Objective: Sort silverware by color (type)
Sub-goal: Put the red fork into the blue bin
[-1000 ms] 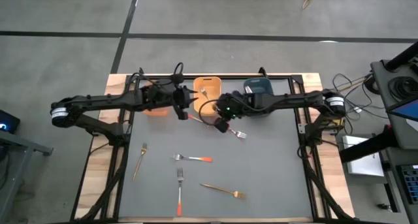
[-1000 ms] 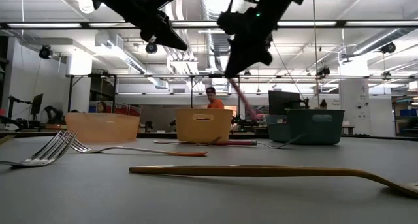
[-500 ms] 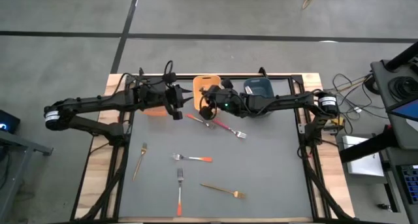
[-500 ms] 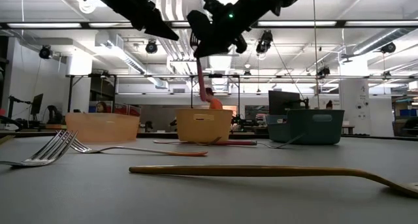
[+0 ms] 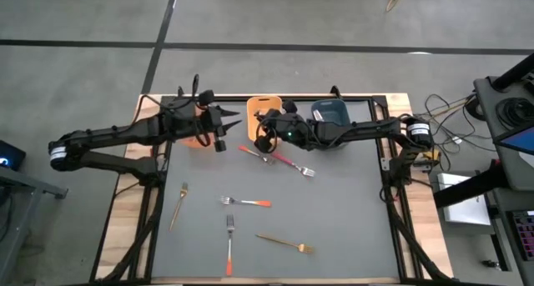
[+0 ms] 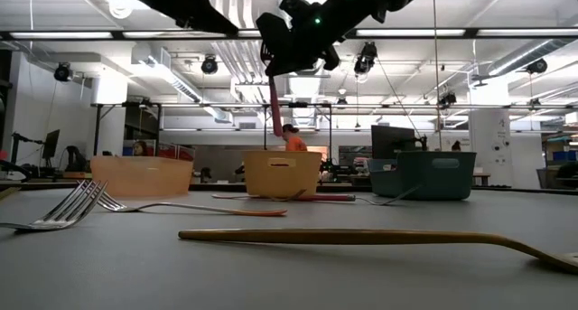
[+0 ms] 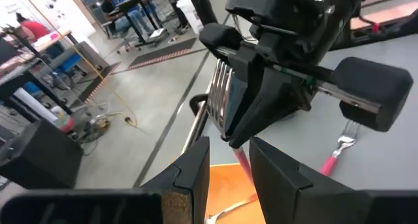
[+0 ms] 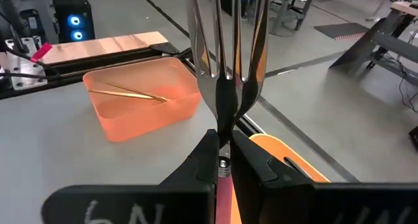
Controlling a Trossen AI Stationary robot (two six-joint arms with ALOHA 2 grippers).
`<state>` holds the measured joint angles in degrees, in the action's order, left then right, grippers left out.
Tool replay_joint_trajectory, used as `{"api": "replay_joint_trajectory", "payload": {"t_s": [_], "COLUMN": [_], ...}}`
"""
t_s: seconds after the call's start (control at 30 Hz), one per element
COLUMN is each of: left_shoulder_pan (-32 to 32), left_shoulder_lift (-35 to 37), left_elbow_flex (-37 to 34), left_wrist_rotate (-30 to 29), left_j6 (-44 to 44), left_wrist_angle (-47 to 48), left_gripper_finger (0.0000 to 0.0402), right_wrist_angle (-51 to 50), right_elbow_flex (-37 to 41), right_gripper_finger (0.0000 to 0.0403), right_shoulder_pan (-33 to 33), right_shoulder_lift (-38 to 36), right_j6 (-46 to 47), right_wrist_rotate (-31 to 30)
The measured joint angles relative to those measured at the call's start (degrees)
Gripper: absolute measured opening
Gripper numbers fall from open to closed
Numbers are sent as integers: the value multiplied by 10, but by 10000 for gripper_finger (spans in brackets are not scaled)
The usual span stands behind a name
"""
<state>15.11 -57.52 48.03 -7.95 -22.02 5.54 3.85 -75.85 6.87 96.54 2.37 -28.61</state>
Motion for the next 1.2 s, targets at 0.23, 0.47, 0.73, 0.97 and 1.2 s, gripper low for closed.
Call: {"api": "replay_joint_trajectory", "payload": {"t_s": [0.23,0.47,0.73,0.97,1.2], "left_shoulder_pan": [0,-1,-1,-1,0], "left_shoulder_lift": [-2,-6,-6,-10,-14], "left_elbow_flex": [-3,-45,-60,-58,-58], "left_wrist_rotate": [57,75,75,75,51], "left_j6": [75,160,207,210,161], "left_wrist_angle": [-1,-58,-104,-136,-161], "left_gripper_finger": [91,91,91,91,91], "right_wrist_angle": [-1,29,42,55,-6], "right_elbow_flex": [25,64,130,211,225], "right_gripper_finger": [13,13,13,13,13], "right_shoulder_pan": [-41,-80,-94,-91,-31], "right_shoulder_lift": [-1,-12,-53,-141,-225], "right_j6": [-1,-30,-45,-58,-89], "right_wrist_rotate": [0,-40,-44,-44,-43]}}
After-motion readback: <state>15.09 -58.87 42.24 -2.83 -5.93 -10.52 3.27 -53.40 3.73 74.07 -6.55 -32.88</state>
